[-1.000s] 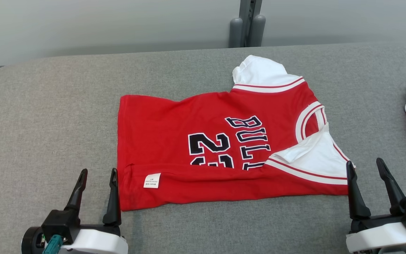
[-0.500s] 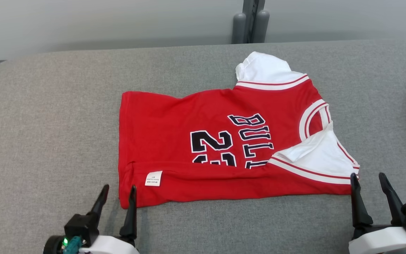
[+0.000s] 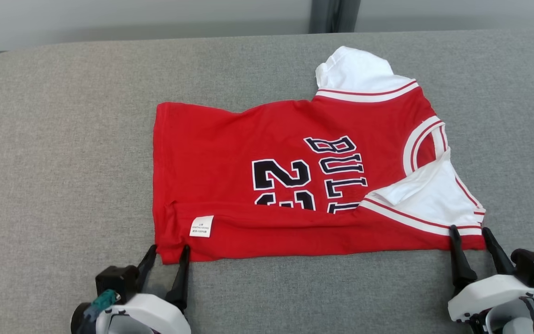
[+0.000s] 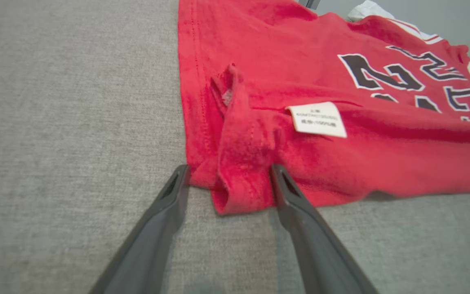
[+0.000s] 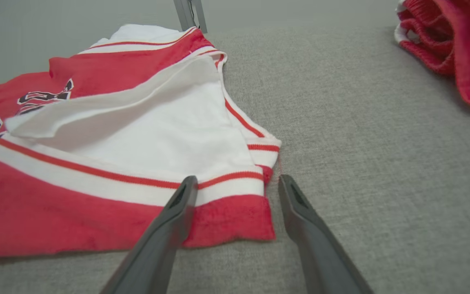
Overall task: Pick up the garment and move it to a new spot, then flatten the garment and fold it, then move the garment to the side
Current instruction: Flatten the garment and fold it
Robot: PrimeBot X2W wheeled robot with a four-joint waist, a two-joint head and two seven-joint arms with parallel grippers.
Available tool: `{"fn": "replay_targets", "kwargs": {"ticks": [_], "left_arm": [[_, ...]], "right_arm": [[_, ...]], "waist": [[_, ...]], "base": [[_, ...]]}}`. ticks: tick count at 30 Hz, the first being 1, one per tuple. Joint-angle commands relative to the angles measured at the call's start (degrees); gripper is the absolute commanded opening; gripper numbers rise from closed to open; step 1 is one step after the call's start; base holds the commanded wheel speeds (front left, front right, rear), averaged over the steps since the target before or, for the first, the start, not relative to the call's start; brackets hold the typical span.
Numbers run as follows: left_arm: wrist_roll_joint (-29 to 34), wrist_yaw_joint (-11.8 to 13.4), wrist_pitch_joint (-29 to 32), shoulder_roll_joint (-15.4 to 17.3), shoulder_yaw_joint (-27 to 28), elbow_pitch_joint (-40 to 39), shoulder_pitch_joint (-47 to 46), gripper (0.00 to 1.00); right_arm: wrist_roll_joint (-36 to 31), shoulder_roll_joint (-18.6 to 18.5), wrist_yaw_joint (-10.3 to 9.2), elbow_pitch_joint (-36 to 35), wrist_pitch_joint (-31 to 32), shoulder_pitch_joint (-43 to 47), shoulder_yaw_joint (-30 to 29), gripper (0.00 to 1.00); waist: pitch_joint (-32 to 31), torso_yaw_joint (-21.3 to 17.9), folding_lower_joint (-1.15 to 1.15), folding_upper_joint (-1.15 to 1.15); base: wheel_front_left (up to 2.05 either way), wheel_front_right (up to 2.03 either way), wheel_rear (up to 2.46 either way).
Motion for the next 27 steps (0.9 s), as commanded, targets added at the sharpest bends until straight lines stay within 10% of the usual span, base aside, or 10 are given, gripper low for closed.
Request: {"fn": "replay_targets", "kwargs": {"ticks": [1, 3, 4, 6, 8, 27], "left_arm": [[-0.45, -0.43, 0.85, 0.07, -0.16, 0.98, -0.79, 0.88], [-0.91, -0.96, 0.86, 0.22, -0.08, 1.64, -1.23, 0.07], [-1.2, -1.21, 0.83, 0.38, 0.0, 1.8, -1.39, 0.0], [-1.47, -1.48, 0.71, 0.73, 0.13, 1.92, -1.39, 0.0], [-1.63, -1.6, 0.82, 1.23, 0.25, 1.63, -1.34, 0.0], [-3.0, 0.92, 7.81, 5.22, 0.0, -13.04, 8.28, 0.0]], "right_arm": [[0.84, -0.61, 0.01, 0.69, -0.25, -1.01, 0.22, 1.0], [2.21, -0.79, 0.01, 2.58, -0.22, -1.72, 1.2, 1.0], [3.0, -0.87, 0.01, 3.12, -0.11, -2.07, 1.58, 1.0], [4.21, -1.2, 0.01, 3.61, -0.11, -2.74, 2.08, 0.41], [5.18, -1.51, 0.01, 3.71, -0.11, -3.0, 2.46, 0.02], [7.89, -1.09, 0.0, -11.29, -0.08, 11.95, -0.58, 0.0]], "waist": [[0.17, 0.08, 0.0, 0.0], [0.37, 0.1, 0.0, 0.0], [0.44, 0.11, 0.0, 0.0], [0.55, 0.16, 0.0, 0.0], [0.57, 0.23, 0.0, 0.0], [-3.2, 2.29, 0.0, 0.0]], "base": [[0.0, 0.0, 0.0], [0.0, 0.0, 0.0], [0.0, 0.0, 0.0], [0.0, 0.0, 0.0], [0.0, 0.0, 0.0], [0.0, 0.0, 0.0]]}}
